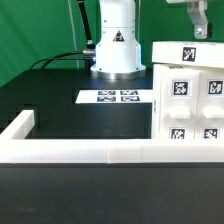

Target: Assemble cabinet

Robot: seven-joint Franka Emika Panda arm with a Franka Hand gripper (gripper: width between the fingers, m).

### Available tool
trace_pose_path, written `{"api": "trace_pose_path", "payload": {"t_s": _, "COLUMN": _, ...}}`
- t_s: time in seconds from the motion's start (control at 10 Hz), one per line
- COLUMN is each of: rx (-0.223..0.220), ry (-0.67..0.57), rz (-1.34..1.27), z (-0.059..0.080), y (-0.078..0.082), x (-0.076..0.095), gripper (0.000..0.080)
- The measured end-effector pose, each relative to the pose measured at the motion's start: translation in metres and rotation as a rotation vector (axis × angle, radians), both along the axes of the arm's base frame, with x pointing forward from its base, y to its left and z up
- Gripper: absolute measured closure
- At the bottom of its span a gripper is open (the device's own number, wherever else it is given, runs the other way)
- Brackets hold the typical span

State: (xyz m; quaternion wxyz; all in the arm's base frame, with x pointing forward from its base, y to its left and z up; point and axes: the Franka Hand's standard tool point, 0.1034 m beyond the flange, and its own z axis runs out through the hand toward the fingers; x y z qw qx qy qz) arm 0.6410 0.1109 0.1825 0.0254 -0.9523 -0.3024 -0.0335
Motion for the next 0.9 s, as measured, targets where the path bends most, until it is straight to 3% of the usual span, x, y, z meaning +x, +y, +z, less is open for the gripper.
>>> {"api": "trace_pose_path", "payload": {"t_s": 0.4, "rx": -0.014, "ry": -0.006, "rz": 0.243, "z": -0.007, "y": -0.008, "x": -0.002, "gripper": 0.0002}}
{"api": "trace_pose_path", "payload": {"t_s": 0.9, "rx": -0.016, "ry": 0.007, "rz": 0.231, "z": -0.024, "y": -0.024, "x": -0.014, "gripper": 0.0002}}
